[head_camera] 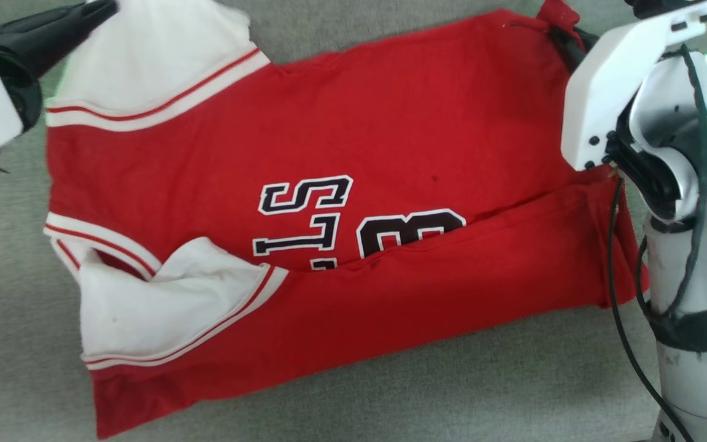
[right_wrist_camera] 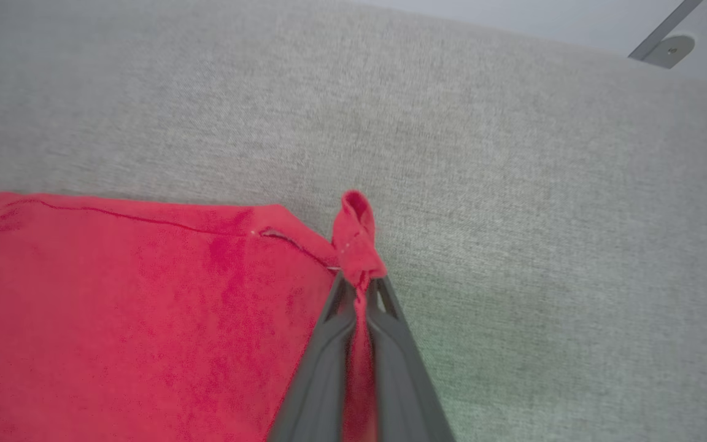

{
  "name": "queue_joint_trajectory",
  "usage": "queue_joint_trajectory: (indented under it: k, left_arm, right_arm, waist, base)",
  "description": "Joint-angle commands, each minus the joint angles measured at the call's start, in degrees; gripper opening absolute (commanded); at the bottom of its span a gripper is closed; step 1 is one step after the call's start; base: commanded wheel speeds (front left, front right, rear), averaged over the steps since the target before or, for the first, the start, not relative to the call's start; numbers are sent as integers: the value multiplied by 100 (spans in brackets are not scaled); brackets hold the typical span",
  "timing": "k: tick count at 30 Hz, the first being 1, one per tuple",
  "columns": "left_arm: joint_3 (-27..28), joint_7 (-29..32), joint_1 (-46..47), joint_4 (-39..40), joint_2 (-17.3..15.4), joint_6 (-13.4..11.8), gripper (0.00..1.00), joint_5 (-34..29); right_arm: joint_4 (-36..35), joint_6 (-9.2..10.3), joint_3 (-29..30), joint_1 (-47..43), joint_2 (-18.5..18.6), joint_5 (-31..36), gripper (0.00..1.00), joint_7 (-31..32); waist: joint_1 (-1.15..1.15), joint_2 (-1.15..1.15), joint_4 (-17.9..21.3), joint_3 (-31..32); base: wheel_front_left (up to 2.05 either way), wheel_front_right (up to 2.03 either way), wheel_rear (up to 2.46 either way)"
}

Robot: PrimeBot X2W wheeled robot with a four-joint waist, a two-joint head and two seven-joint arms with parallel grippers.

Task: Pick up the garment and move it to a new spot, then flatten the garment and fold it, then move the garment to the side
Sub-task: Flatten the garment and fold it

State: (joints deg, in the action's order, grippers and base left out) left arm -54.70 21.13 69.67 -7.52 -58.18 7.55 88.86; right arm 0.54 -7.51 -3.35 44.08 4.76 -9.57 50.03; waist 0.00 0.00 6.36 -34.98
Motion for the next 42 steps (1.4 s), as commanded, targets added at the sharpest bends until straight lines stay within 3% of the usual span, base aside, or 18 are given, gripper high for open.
queue_joint_trajectory:
  k: [1,7,15,20,23,30,33,39,40,41,42]
  left_arm:
    - [28,-117,-128,98,-22,-13,0,22]
    - [-12,-809,-717,913,-208,-14,0,-2]
    - [-407,-2181,-2029,1766,-852,-13,0,-242]
    - [-773,-3236,-2923,2127,-1152,-14,0,-267]
    - [-873,-3474,-3242,2192,-1194,-13,0,-263]
    - [-636,-3637,-4153,1853,-714,-14,0,-247]
    - [-469,-3637,-4353,1581,-335,-13,0,-271]
    - [-548,-3638,-4317,1038,45,-13,0,-578]
    - [-505,-3639,-4290,996,91,-13,0,-592]
    - [-461,-3638,-4289,966,131,-13,0,-599]
    - [-399,-3639,-4309,941,164,-13,18,-624]
  right_arm:
    - [-46,4,22,-94,17,-61,0,-73]
    - [-515,4,126,-657,226,-324,0,-165]
    - [-1421,4,527,-2060,511,-687,0,-55]
    - [-1815,4,830,-2903,478,-786,0,-54]
    - [-1930,4,912,-3195,441,-807,0,-96]
    - [-1893,4,1099,-3830,343,-695,0,-434]
    - [-1610,5,1044,-3798,320,-616,0,-604]
    - [-1033,4,847,-3573,316,-474,0,-892]
    - [-993,4,828,-3543,316,-466,27,-943]
    - [-975,4,833,-3522,305,-473,40,-989]
    - [-969,5,860,-3523,292,-498,91,-1018]
  waist:
    - [0,0,-96,216]
    - [0,0,-313,683]
    - [0,0,-524,1132]
    - [0,0,-570,1272]
    - [0,0,-600,1283]
    - [0,0,-715,1136]
    - [0,0,-740,1075]
    - [0,0,-730,1027]
    - [0,0,-726,1033]
    - [0,0,-721,1044]
    - [0,0,-719,1068]
  base:
    - [0,0,0]
    - [0,0,0]
    - [0,0,0]
    - [0,0,0]
    - [0,0,0]
    - [0,0,0]
    - [0,0,0]
    - [0,0,0]
    - [0,0,0]
    - [0,0,0]
    - [0,0,0]
